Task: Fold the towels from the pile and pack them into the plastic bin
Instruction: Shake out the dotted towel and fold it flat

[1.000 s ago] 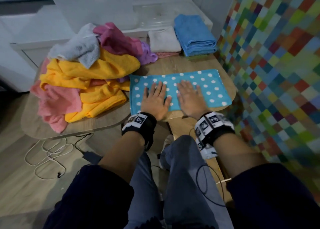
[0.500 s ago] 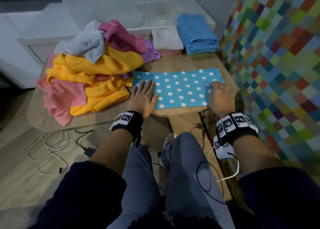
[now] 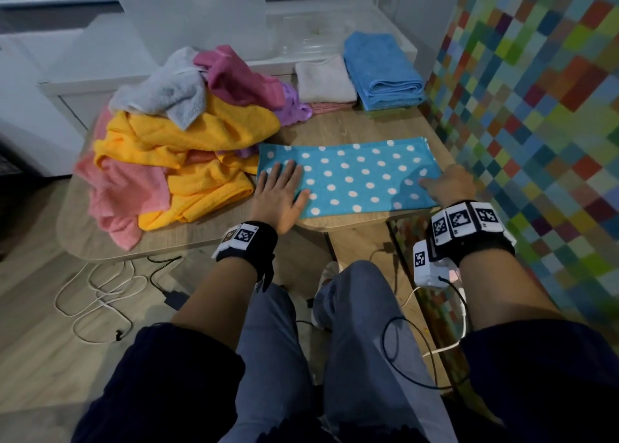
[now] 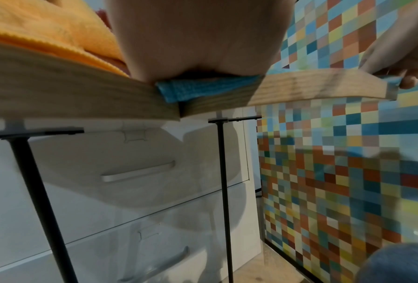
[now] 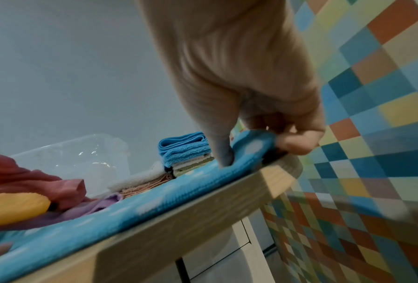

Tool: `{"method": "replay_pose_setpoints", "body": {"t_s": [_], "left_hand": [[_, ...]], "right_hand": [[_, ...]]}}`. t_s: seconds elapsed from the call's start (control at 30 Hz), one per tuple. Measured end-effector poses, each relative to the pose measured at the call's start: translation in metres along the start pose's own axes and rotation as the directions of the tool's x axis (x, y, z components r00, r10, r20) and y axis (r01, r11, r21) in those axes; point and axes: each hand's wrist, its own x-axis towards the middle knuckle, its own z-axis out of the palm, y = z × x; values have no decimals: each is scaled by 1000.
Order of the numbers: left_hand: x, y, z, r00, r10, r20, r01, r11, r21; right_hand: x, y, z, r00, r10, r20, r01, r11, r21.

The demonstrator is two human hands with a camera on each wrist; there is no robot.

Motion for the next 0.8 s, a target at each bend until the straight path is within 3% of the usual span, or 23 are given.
{"method": "replay_pose_setpoints", "body": {"t_s": [0.27, 0.37, 0.47, 0.53, 0.63, 0.7, 0.8], "left_hand": [[3, 0, -4, 999, 2, 47, -1, 1000, -24], [9, 2, -5, 999, 18, -30, -19, 999, -41], [14, 12, -7, 983, 49, -178, -75, 988, -139], [16, 22, -7, 977, -13, -213, -67, 930, -362], [18, 33, -9, 971, -214, -105, 72, 683, -727], [20, 37, -12, 959, -280, -52, 143, 630, -763], [26, 39, -15, 956, -294, -12, 191, 652, -734]], "right_hand": [[-18, -11, -7, 996, -18, -82, 21, 999, 36], [-42, -25, 4, 937, -212, -279, 205, 977, -55], [-77, -46, 26, 836, -457, -304, 460, 885, -67], [-93, -57, 44, 750, -586, -307, 604, 796, -43], [-101, -65, 68, 700, -673, -239, 686, 726, -34], [-104, -64, 80, 691, -699, -183, 701, 710, -67], [-105, -61, 87, 667, -723, -178, 719, 688, -99]]}}
